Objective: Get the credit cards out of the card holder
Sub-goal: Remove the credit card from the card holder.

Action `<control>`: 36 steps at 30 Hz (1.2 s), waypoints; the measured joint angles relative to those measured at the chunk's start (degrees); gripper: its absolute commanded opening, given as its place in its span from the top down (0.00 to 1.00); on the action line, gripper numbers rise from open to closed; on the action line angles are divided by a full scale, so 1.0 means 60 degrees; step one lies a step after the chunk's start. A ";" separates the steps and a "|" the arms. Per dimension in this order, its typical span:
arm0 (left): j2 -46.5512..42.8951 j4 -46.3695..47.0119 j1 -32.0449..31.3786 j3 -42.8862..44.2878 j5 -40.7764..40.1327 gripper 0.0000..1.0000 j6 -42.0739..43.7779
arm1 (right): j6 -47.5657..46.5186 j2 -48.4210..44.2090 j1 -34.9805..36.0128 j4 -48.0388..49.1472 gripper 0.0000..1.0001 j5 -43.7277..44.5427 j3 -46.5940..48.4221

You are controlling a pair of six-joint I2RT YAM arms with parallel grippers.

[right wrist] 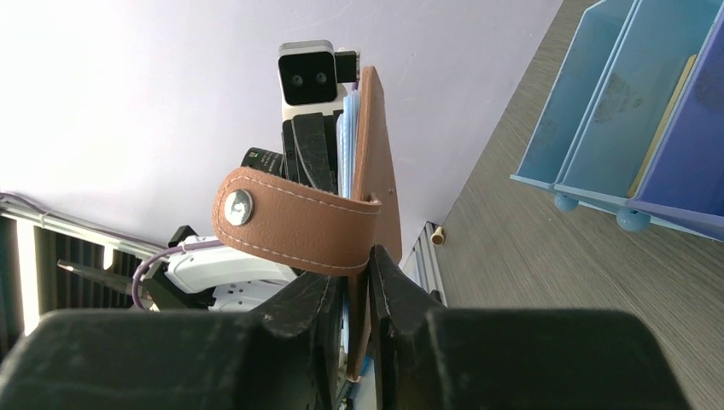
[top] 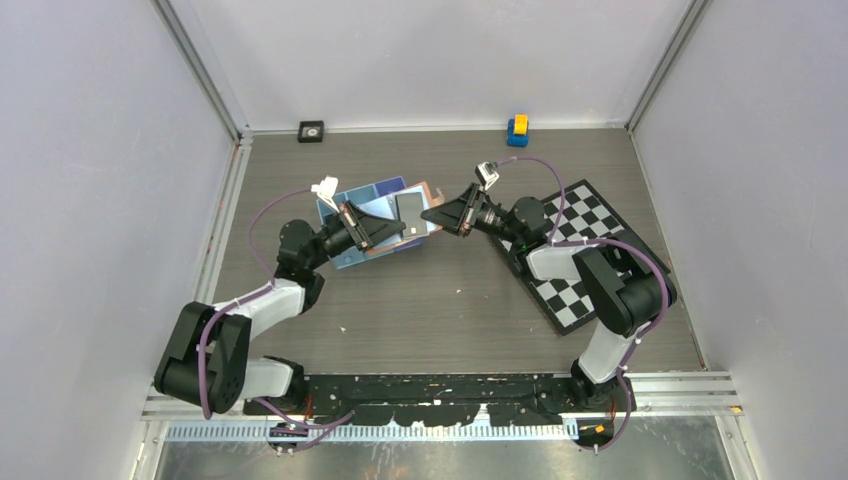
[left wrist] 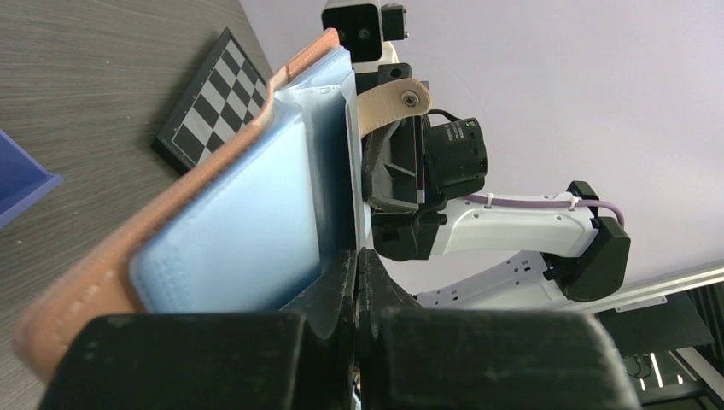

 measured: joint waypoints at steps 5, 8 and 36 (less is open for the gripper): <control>0.0000 -0.0036 0.0120 -0.0040 0.0007 1.00 -0.0036 | 0.0018 0.0000 -0.0091 0.0018 0.98 0.0084 -0.0102; -0.0029 -0.0127 0.0178 -0.0051 -0.0011 1.00 -0.0022 | 0.0040 0.0000 -0.0131 -0.0011 1.00 0.0117 -0.0124; -0.0098 -0.0831 0.0299 -0.0113 -0.0033 1.00 0.0200 | 0.0153 0.0000 -0.0051 0.0076 0.70 0.0153 -0.0313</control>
